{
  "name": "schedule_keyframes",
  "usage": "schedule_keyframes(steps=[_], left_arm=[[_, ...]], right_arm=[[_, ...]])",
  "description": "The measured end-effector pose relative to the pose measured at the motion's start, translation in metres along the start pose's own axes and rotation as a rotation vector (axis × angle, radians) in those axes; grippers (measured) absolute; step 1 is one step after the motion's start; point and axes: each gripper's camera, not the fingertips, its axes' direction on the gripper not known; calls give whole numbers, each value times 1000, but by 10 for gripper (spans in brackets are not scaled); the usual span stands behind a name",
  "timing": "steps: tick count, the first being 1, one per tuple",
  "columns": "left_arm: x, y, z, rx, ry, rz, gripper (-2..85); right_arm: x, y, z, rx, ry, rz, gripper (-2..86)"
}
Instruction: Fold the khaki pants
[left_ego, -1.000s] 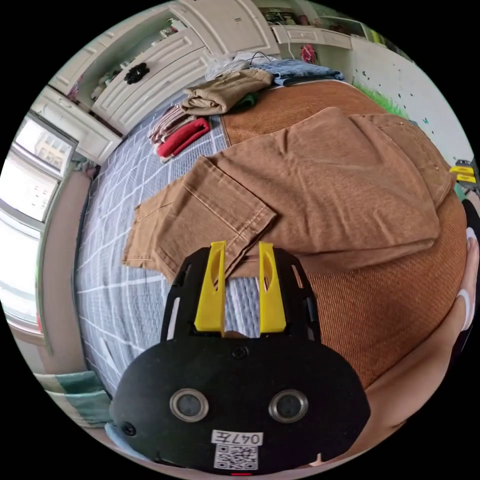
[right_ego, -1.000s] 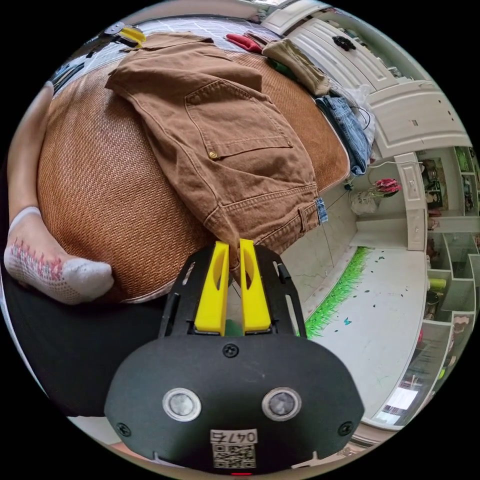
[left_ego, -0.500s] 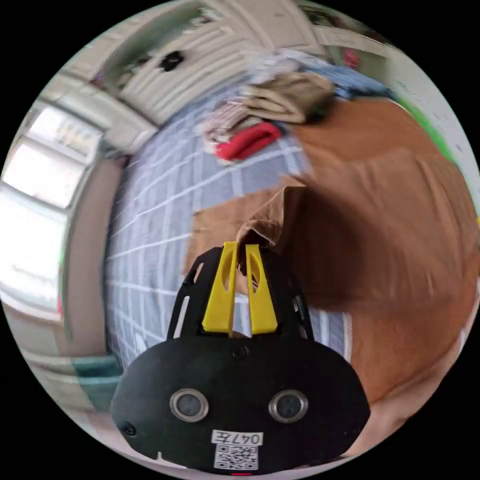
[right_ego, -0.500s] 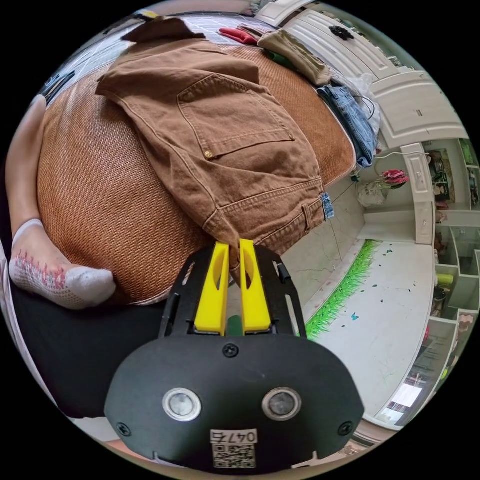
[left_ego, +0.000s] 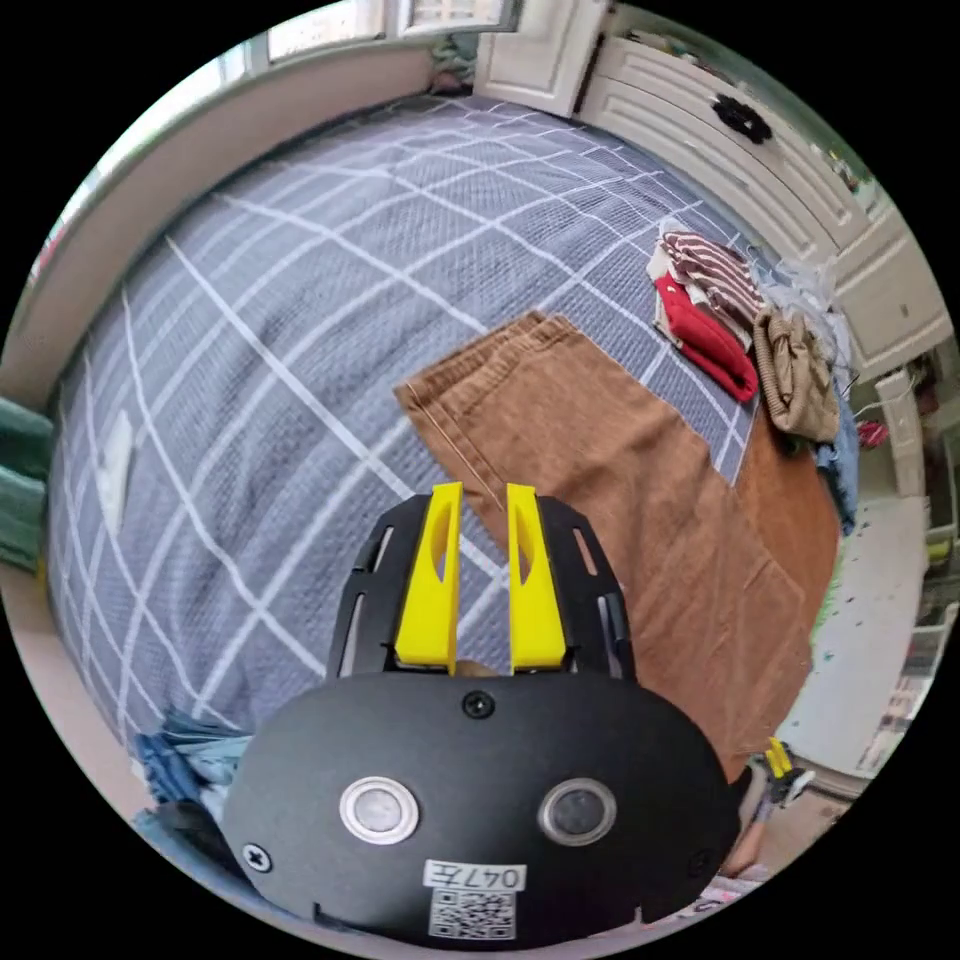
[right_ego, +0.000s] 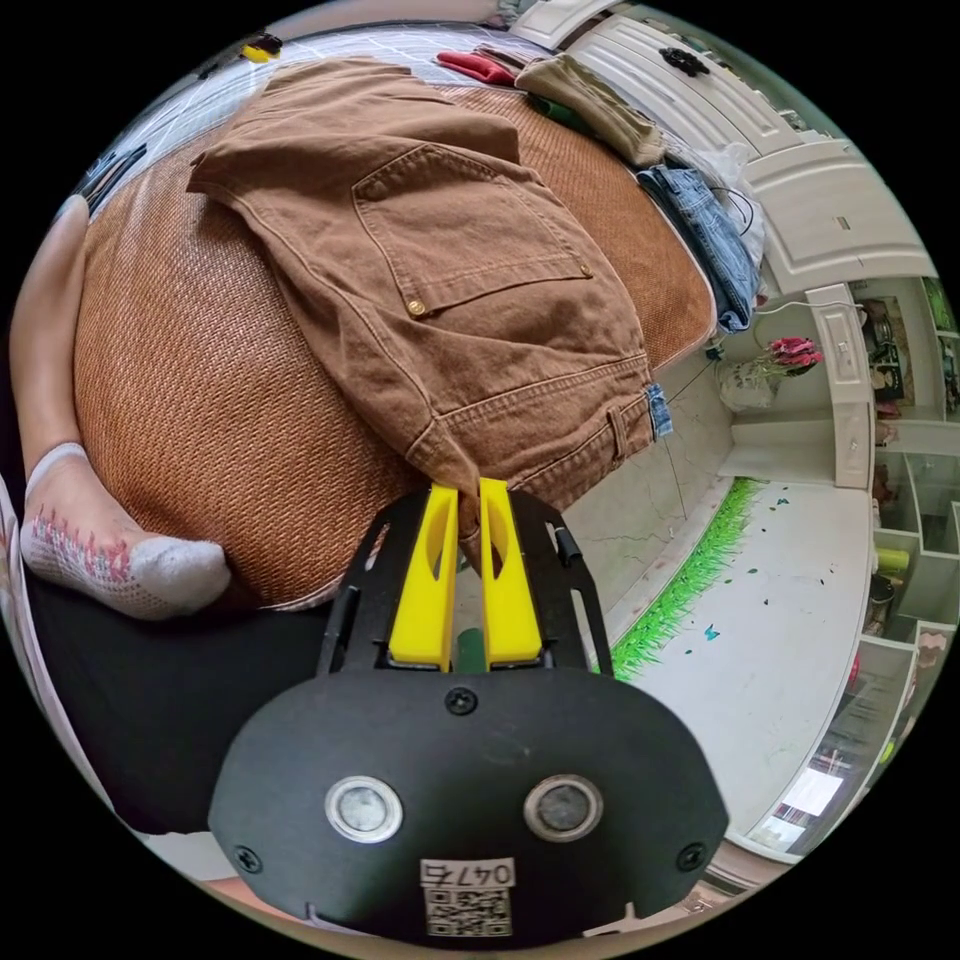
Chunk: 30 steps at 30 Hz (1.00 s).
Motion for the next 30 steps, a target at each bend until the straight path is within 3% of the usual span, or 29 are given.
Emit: schedule_keyframes(steps=[5, 10, 17, 27, 30], left_arm=[[-112, 39, 116, 46, 402, -349, 80], [-176, 58, 169, 93, 363, -445, 92], [-242, 91, 236, 127, 551, -492, 87], [-263, 133, 264, 228, 495, -424, 66], [-265, 133, 291, 149, 522, -420, 76]], right_arm=[[9, -6, 1, -27, -6, -37, 8], [17, -10, 5, -37, -18, -32, 7], [28, -16, 11, -48, -26, -18, 7], [35, -20, 15, -56, -20, -14, 8], [38, -21, 17, -55, -28, -3, 7]])
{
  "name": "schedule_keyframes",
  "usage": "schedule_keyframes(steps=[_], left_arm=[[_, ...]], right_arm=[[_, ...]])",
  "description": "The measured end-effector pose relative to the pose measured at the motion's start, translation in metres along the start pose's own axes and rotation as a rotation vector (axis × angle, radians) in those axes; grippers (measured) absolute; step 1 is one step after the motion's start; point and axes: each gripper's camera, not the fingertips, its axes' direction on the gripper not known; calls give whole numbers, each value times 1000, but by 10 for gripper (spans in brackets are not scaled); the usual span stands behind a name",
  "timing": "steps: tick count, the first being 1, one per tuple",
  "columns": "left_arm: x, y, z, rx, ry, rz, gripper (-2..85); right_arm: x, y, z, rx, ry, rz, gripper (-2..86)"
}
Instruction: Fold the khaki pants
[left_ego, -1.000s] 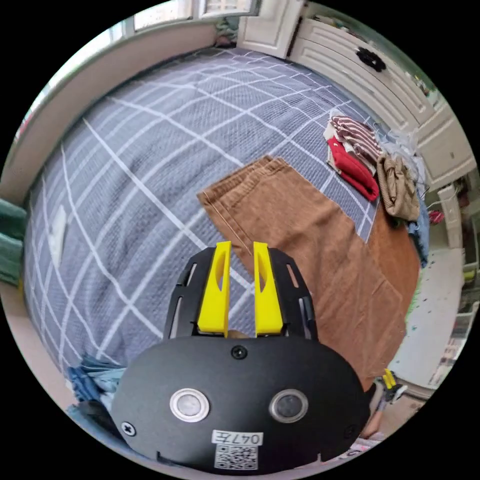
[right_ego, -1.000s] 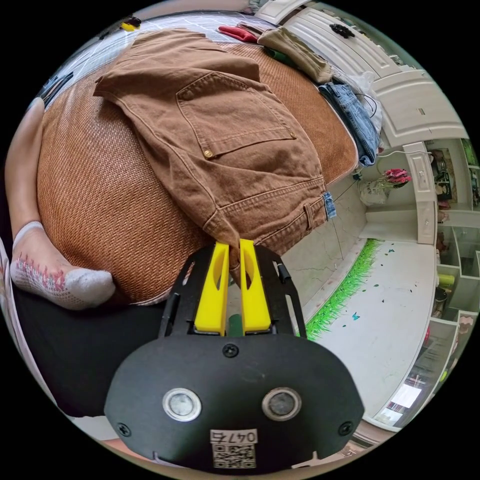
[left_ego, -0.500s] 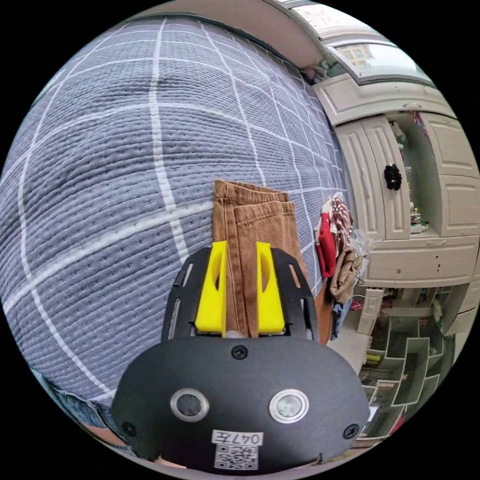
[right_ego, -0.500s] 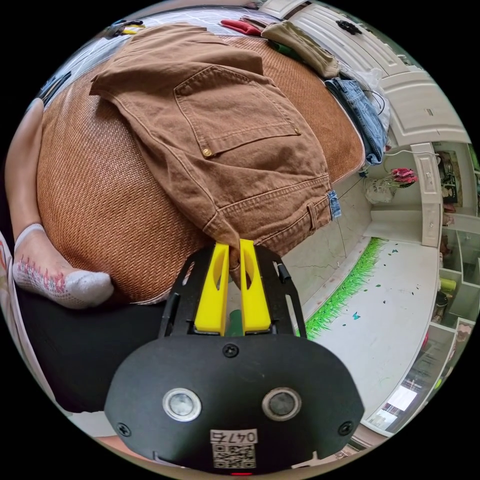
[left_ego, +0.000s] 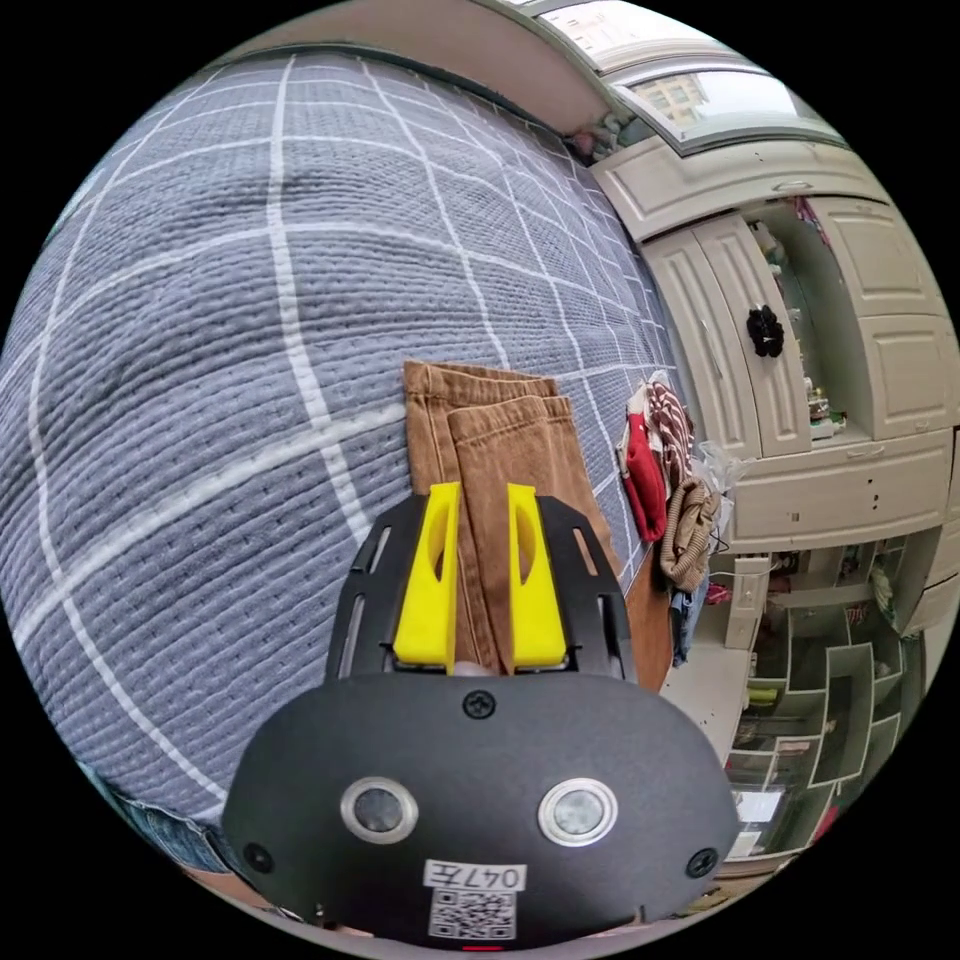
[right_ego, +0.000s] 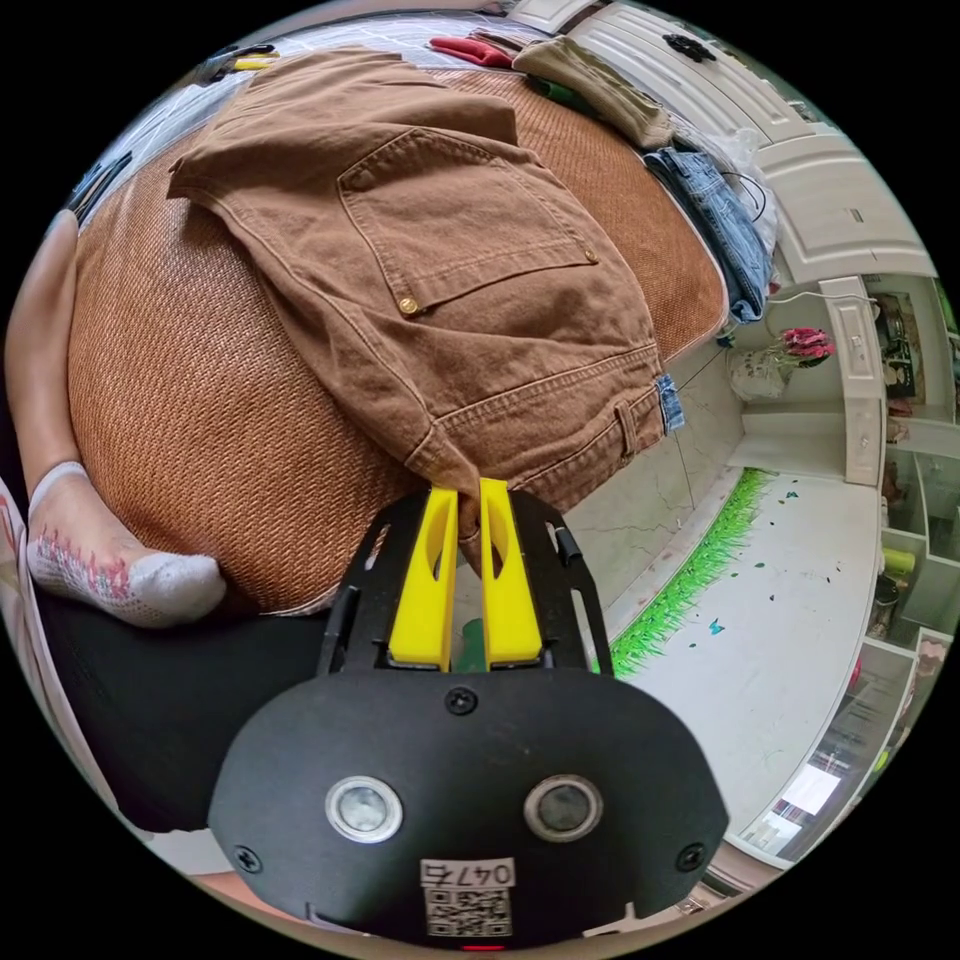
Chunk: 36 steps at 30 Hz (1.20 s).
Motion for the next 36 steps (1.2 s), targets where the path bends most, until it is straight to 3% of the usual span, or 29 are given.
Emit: schedule_keyframes(steps=[6, 10, 14, 19, 27, 33, 36], left_arm=[[-33, 9, 18, 3, 64, -73, 61], [-31, 10, 29, -28, 151, -38, 0], [-14, 10, 3, 51, 52, 59, -9], [24, 3, -1, 12, -151, 216, -10], [53, 18, -25, 85, -271, 238, -8], [46, 4, -42, 77, -211, 171, 35], [25, -3, -63, 108, -69, 78, 60]], right_arm=[[1, -2, 0, -1, 12, -5, 7], [6, -1, 2, 7, -6, 19, 7], [8, -3, 2, 5, -4, 15, 7], [11, -7, 3, -3, -4, 4, 7], [14, -9, 2, 1, -1, -6, 8], [19, -10, 3, 3, -2, -2, 7], [22, -12, 3, -1, -6, 3, 7]])
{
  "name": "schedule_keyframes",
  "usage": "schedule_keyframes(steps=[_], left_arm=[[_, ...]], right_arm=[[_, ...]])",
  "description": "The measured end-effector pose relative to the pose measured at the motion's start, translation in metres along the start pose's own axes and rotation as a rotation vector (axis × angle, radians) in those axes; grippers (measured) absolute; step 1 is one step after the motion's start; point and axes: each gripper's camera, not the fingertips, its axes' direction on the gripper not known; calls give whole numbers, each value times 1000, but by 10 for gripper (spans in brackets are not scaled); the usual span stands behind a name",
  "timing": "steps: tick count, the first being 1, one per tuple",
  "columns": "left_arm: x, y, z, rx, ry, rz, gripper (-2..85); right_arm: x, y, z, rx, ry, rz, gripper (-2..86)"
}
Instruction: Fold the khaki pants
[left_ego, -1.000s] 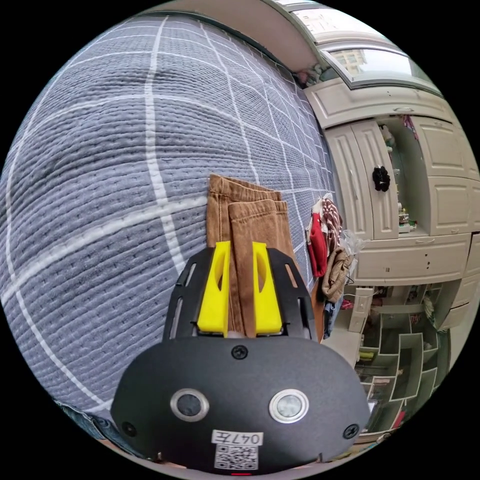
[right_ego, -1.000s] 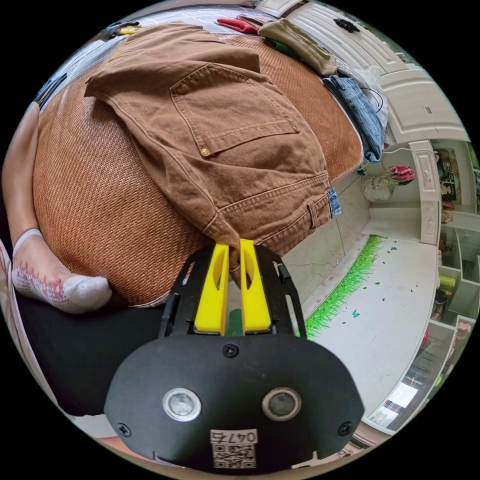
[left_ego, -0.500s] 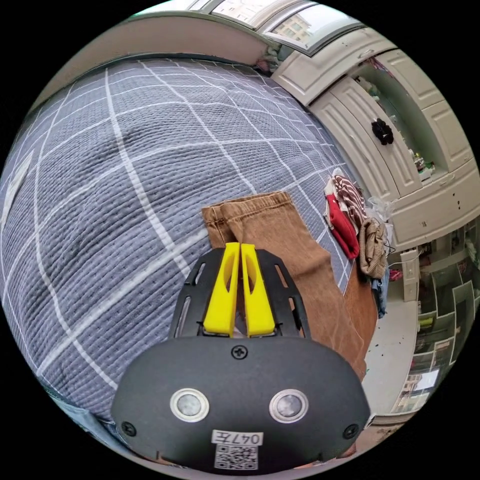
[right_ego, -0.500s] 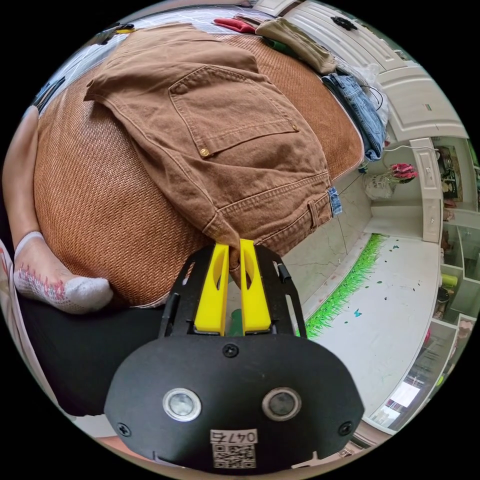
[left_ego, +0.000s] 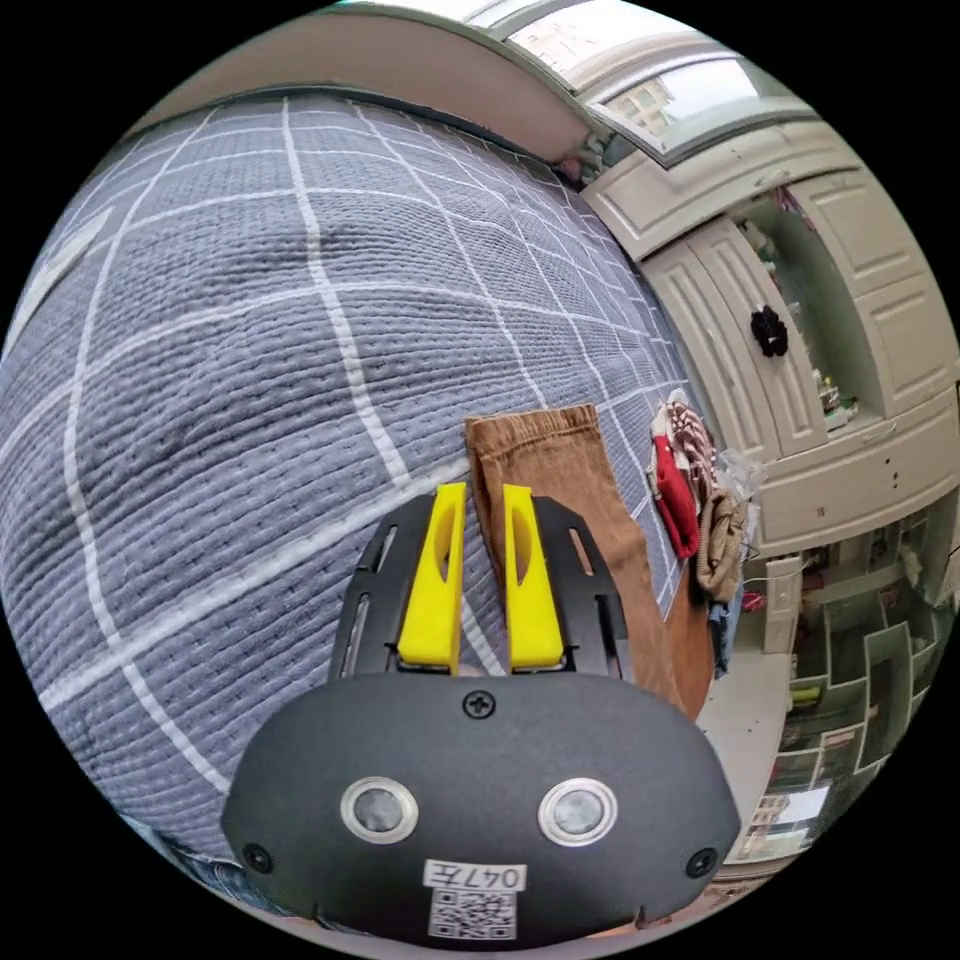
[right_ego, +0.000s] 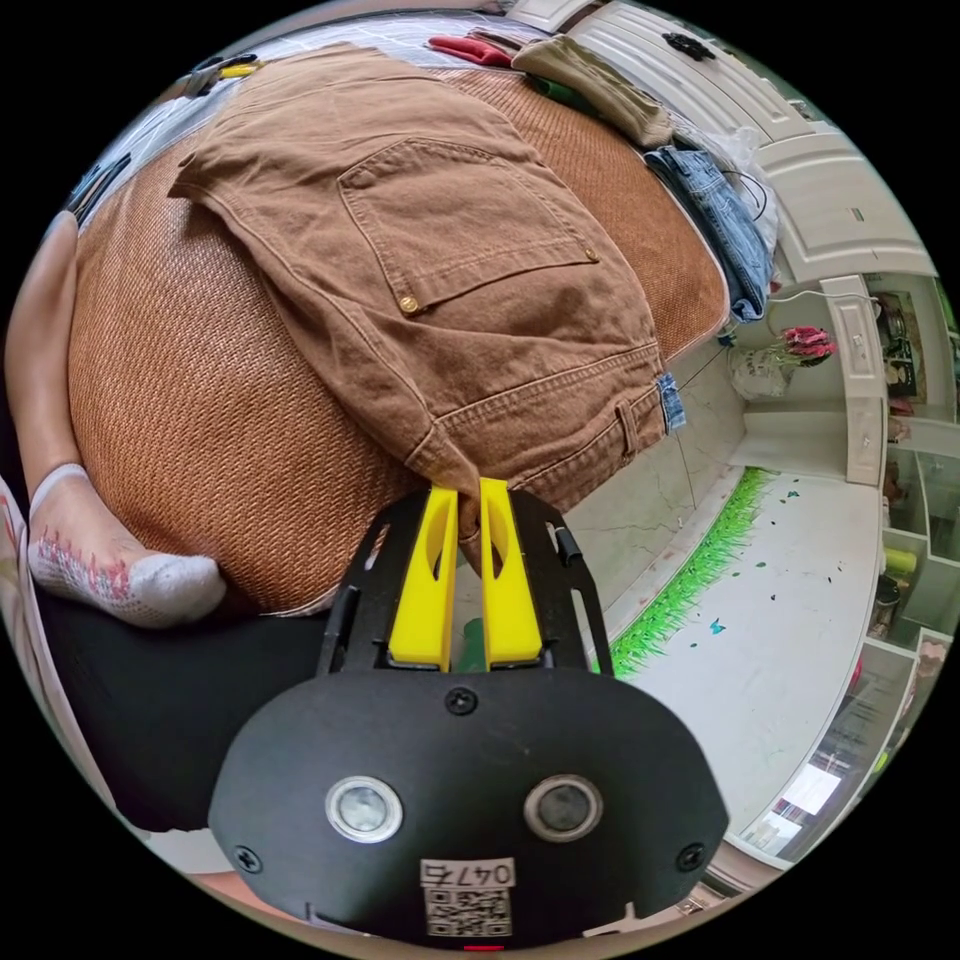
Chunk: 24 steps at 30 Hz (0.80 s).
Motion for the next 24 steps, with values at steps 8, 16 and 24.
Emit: schedule_keyframes(steps=[8, 16, 24], left_arm=[[-2, -21, 11, -13, 335, -145, 26], [149, -49, -100, 57, 130, 133, -7], [180, -33, -263, 26, -462, 59, -6]], right_arm=[[12, -6, 2, -19, -18, 17, 7], [23, -17, -6, -69, 8, -36, 7], [27, -50, -47, 67, 43, -157, 8]])
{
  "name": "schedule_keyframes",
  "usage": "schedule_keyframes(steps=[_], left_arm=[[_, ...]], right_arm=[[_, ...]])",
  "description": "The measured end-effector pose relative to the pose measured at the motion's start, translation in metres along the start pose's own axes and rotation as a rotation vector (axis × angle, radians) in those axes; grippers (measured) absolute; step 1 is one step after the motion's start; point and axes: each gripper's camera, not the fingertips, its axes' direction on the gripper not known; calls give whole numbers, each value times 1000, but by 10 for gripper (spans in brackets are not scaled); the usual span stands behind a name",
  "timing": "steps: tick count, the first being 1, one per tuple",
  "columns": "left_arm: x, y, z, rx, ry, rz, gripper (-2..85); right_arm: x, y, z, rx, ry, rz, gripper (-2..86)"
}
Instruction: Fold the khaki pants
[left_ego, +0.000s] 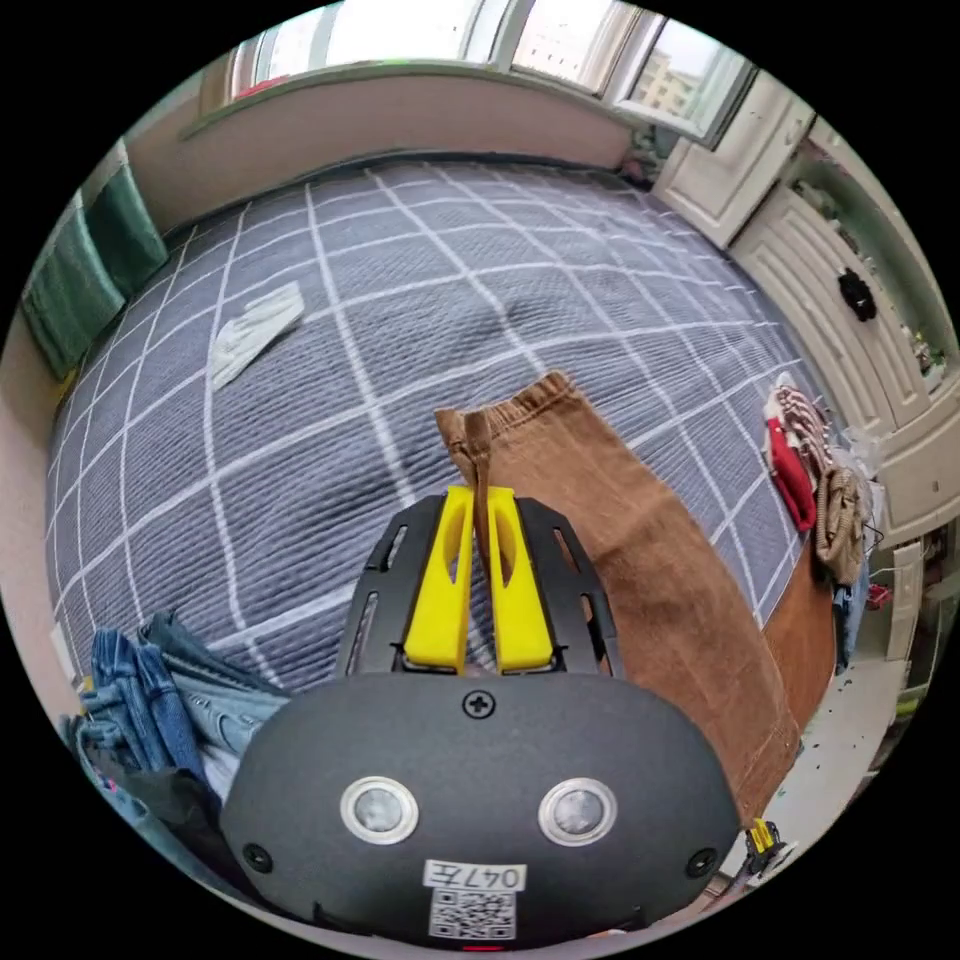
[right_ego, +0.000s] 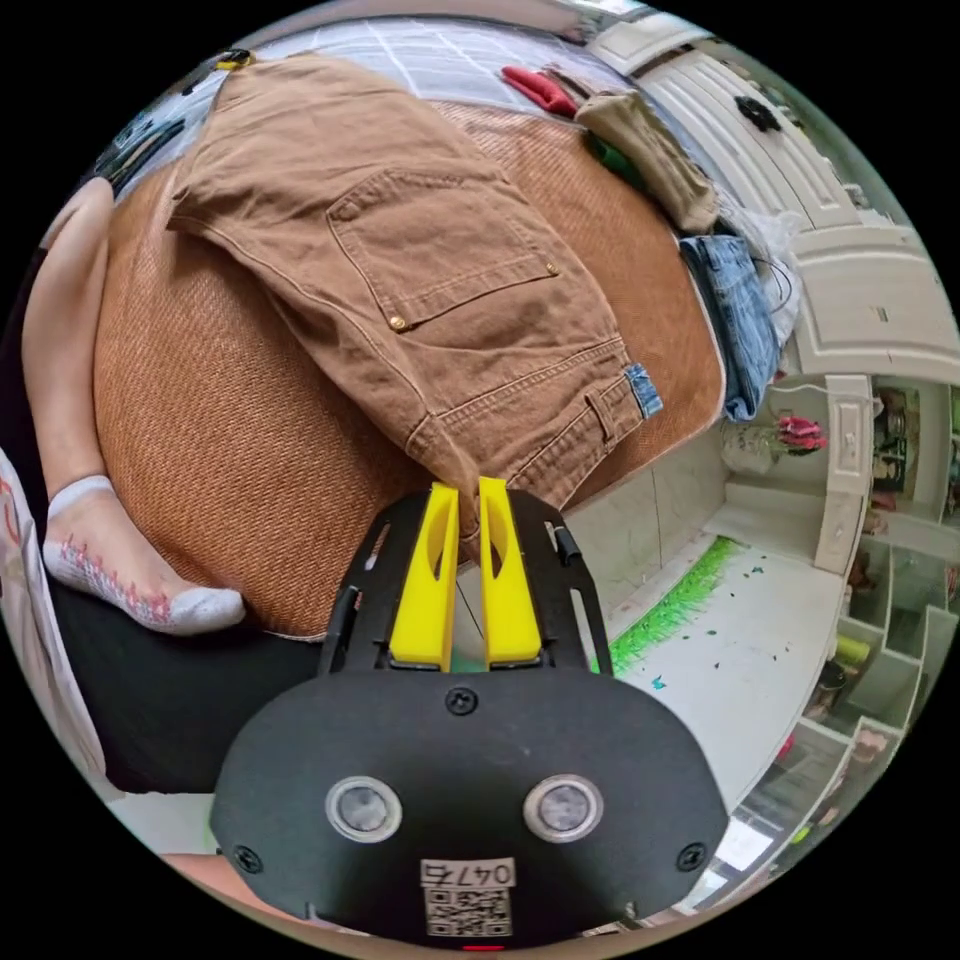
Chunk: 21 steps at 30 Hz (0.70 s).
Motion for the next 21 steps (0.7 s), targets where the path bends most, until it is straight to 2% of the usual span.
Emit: schedule_keyframes(steps=[1, 4, 6, 9, 12, 14, 16, 18, 21], left_arm=[[-10, 2, -3, -56, 22, -27, -6], [0, 9, -43, 33, 136, -65, -6], [42, 4, -74, 70, 84, 38, -6], [141, 2, -146, 200, 40, 281, -6], [254, 35, -228, 337, 137, 567, -5], [343, 95, -280, 392, 237, 830, -6], [400, 147, -300, 372, 298, 977, -5], [448, 197, -301, 323, 354, 1033, -5], [531, 270, -275, 164, 332, 1124, -5]], right_arm=[[-4, -9, 7, -37, 12, -30, 8], [-11, -19, 20, -138, 49, -45, 12], [-12, -10, 10, -121, 105, -19, 12], [-9, 16, -12, -61, 101, 32, 5], [-2, 45, -26, -7, 101, 110, -2], [3, 65, -31, 33, 65, 166, -4], [4, 78, -31, 65, 30, 193, -5], [2, 89, -28, 94, 3, 205, -5], [-2, 101, -20, 122, -34, 209, -5]])
